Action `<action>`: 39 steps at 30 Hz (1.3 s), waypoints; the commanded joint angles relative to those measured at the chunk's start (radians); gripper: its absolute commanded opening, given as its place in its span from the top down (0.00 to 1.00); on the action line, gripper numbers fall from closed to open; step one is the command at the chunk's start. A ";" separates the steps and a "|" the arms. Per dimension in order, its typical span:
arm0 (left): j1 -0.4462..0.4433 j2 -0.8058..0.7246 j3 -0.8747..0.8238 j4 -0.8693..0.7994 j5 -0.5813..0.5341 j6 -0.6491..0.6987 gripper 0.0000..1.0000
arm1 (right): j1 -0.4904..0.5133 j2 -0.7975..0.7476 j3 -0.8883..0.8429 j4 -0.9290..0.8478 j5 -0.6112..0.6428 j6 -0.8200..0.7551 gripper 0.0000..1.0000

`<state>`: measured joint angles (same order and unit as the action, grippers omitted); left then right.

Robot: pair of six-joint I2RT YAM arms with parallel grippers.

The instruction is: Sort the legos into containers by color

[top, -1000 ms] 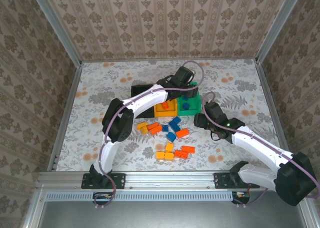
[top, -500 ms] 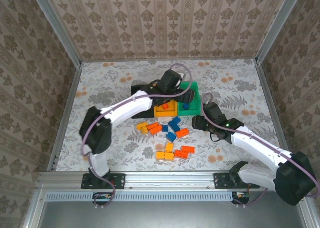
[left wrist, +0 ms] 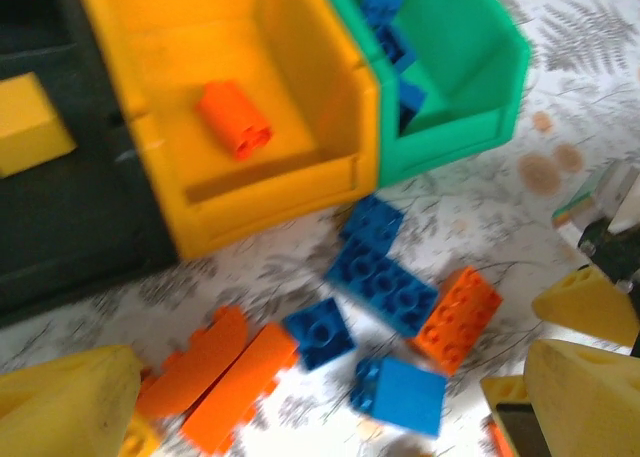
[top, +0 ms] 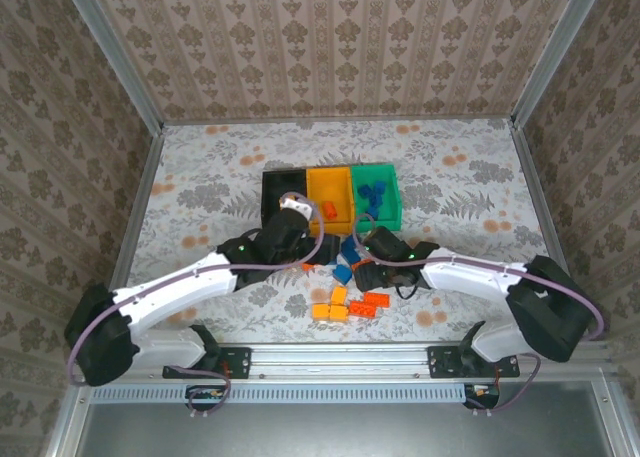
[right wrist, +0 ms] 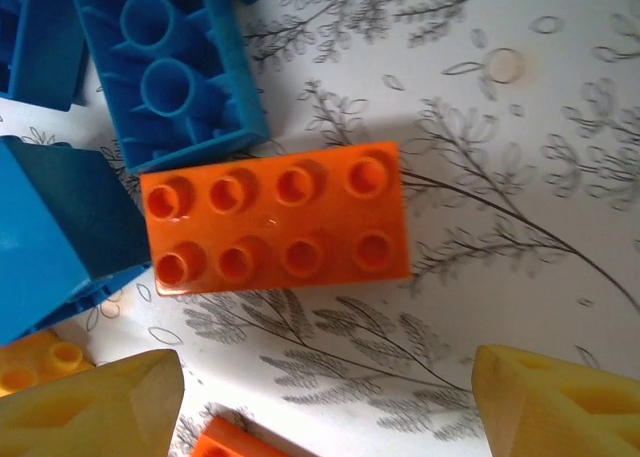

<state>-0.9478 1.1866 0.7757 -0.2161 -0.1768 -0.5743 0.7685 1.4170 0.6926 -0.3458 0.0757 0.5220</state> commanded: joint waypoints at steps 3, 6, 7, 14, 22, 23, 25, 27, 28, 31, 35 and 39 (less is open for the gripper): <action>0.000 -0.120 -0.081 -0.050 -0.096 -0.087 0.00 | 0.023 0.056 0.056 0.027 0.069 -0.029 0.22; 0.006 -0.153 -0.106 -0.058 -0.104 -0.094 0.00 | 0.033 0.086 0.074 0.014 0.081 -0.040 0.17; 0.009 -0.159 -0.108 -0.061 -0.105 -0.095 0.00 | 0.035 0.096 0.078 0.014 0.085 -0.042 0.16; 0.019 -0.180 -0.108 -0.081 -0.117 -0.090 0.00 | 0.037 0.167 0.120 0.020 0.164 -0.046 0.15; 0.024 -0.204 -0.125 -0.101 -0.128 -0.100 0.00 | 0.026 0.240 0.152 0.028 0.181 -0.053 0.23; 0.027 -0.209 -0.128 -0.103 -0.127 -0.100 0.00 | 0.022 0.239 0.145 0.033 0.171 -0.050 0.25; 0.028 -0.215 -0.132 -0.106 -0.130 -0.101 0.00 | 0.018 0.230 0.133 0.040 0.158 -0.046 0.30; 0.030 -0.219 -0.137 -0.105 -0.130 -0.101 0.00 | 0.018 0.208 0.122 0.039 0.153 -0.046 0.35; 0.031 -0.220 -0.139 -0.106 -0.132 -0.101 0.00 | 0.018 0.191 0.113 0.037 0.153 -0.046 0.39; 0.035 -0.224 -0.148 -0.105 -0.136 -0.104 0.00 | 0.015 0.107 0.094 0.017 0.154 -0.049 0.49; 0.044 -0.241 -0.162 -0.131 -0.145 -0.118 0.00 | 0.013 -0.044 0.108 -0.049 0.143 -0.074 0.51; 0.049 -0.278 -0.197 -0.140 -0.138 -0.132 0.00 | 0.014 -0.113 0.187 -0.086 0.094 -0.100 0.51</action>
<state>-0.9077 0.9390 0.6044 -0.3149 -0.2974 -0.6758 0.7834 1.3396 0.8127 -0.3843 0.2043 0.4522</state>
